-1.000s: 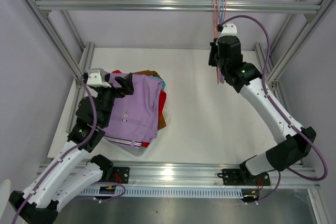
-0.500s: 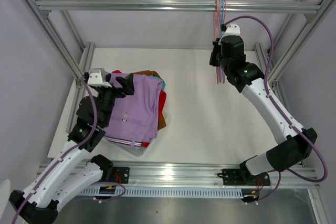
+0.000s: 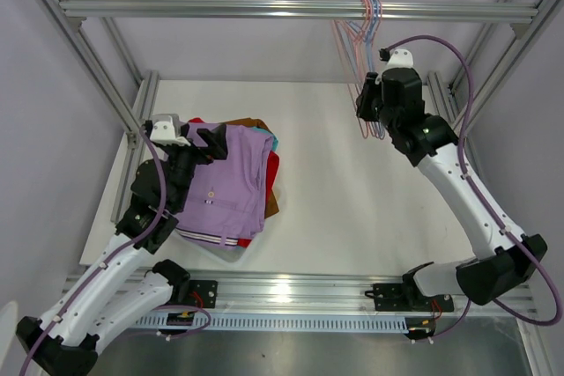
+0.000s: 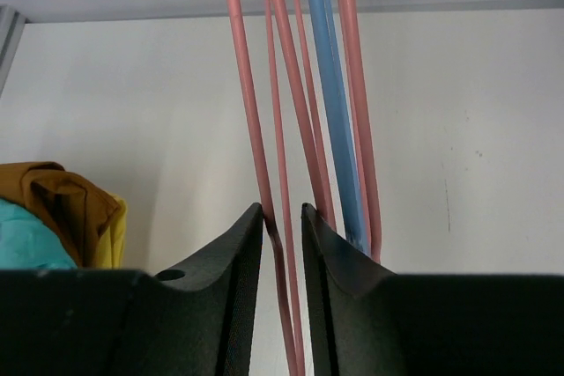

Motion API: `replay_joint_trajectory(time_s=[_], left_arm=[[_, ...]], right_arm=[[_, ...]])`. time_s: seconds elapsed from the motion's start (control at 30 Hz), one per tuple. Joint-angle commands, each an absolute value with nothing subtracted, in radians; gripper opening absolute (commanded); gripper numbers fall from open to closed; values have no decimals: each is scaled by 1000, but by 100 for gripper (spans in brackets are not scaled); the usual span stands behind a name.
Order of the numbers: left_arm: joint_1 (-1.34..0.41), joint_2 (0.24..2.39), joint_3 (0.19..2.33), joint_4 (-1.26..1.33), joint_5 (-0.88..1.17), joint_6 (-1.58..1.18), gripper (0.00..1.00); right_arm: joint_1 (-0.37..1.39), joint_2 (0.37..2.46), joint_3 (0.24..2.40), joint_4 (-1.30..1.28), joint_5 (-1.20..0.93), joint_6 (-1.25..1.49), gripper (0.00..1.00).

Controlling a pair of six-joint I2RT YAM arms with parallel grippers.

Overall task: Remove the trousers from the hanger
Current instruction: Place the hanger at the clothesline, then reset both arms

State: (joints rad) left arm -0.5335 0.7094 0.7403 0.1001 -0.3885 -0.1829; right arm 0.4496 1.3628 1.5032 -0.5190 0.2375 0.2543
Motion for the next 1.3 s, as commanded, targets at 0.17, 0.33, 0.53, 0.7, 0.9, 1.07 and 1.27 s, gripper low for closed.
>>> replay_joint_trajectory(time_s=[0.17, 0.33, 0.53, 0.7, 0.9, 1.07, 1.27], left_arm=[[-522, 716, 761, 107, -379, -187, 99], [-522, 723, 765, 98, -379, -186, 99], [-557, 651, 804, 43, -388, -173, 99], [-617, 600, 848, -8, -402, -169, 100], [-630, 577, 917, -215, -377, -215, 99], [-630, 526, 844, -264, -298, -209, 99], [-635, 473, 785, -239, -284, -210, 100]], right_arm=[[448, 1189, 1434, -566, 192, 267, 29], [446, 1070, 1370, -574, 169, 261, 33], [481, 911, 1224, -525, 156, 210, 38], [626, 793, 1117, -492, 353, 183, 40], [673, 738, 1048, -543, 394, 227, 44], [713, 684, 945, -567, 466, 207, 45], [724, 603, 838, -568, 515, 242, 46]])
